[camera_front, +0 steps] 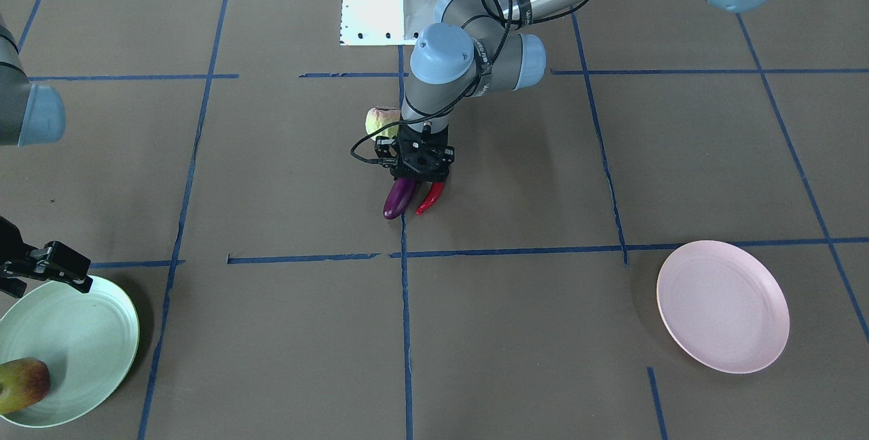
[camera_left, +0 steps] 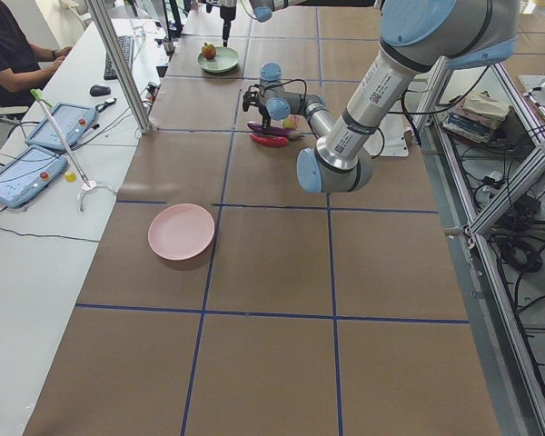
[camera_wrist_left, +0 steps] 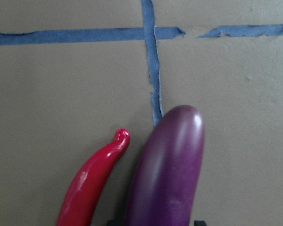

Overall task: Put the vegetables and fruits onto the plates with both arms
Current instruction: 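Grasp the purple eggplant with the left gripper while the right releases the pear, then lower the eggplant onto the pink plate while the right grasps the pale fruit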

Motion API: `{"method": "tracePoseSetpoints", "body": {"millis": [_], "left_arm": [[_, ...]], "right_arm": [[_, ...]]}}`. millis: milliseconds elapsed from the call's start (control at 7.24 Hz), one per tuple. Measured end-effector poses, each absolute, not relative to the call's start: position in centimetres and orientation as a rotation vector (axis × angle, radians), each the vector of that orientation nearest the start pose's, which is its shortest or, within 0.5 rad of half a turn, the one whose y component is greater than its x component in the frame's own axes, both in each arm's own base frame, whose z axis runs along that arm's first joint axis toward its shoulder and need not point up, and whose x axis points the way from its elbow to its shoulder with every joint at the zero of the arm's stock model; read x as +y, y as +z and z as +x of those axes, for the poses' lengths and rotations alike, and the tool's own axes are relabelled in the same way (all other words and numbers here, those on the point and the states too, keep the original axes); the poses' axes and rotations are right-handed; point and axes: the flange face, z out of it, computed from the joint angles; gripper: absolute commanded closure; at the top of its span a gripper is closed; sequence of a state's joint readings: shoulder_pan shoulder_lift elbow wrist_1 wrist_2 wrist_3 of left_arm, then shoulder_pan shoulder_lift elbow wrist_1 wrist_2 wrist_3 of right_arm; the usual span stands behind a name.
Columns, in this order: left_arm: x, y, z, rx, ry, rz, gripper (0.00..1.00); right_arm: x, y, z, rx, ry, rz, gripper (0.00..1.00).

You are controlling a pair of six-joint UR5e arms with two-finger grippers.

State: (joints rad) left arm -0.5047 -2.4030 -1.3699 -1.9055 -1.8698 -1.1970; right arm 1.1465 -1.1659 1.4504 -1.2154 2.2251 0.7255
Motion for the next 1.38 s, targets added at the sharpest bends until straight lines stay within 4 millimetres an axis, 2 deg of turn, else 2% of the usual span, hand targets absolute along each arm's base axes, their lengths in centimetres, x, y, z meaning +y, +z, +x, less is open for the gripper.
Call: {"method": "tracePoseSetpoints", "body": {"millis": [138, 276, 414, 553, 829, 1105, 1382], "left_arm": [[-47.7, 17.3, 59.9, 1.022, -0.033, 0.174, 1.00], [-50.3, 16.2, 56.9, 1.057, -0.118, 0.192, 1.00], [-53.8, 16.2, 53.2, 1.066, -0.199, 0.219, 1.00], [-57.2, 17.4, 49.3, 1.051, -0.265, 0.249, 1.00], [-63.7, 22.4, 40.9, 0.962, -0.334, 0.321, 1.00], [-69.8, 29.0, 33.3, 0.817, -0.314, 0.374, 0.99], [-74.4, 37.0, 28.6, 0.667, -0.254, 0.361, 0.91]], "right_arm": [[-62.6, 42.6, -21.6, -0.930, 0.101, 0.137, 0.00], [-59.9, 39.5, -23.8, -1.001, 0.134, 0.083, 0.00], [-56.6, 35.9, -27.4, -1.056, 0.165, 0.024, 0.00], [-53.3, 32.9, -31.4, -1.083, 0.191, -0.023, 0.00], [-46.0, 28.2, -39.8, -1.100, 0.250, -0.077, 0.00], [-39.7, 25.3, -47.0, -1.100, 0.320, -0.132, 0.00], [-35.5, 23.8, -51.5, -1.041, 0.361, -0.176, 0.00]]}}
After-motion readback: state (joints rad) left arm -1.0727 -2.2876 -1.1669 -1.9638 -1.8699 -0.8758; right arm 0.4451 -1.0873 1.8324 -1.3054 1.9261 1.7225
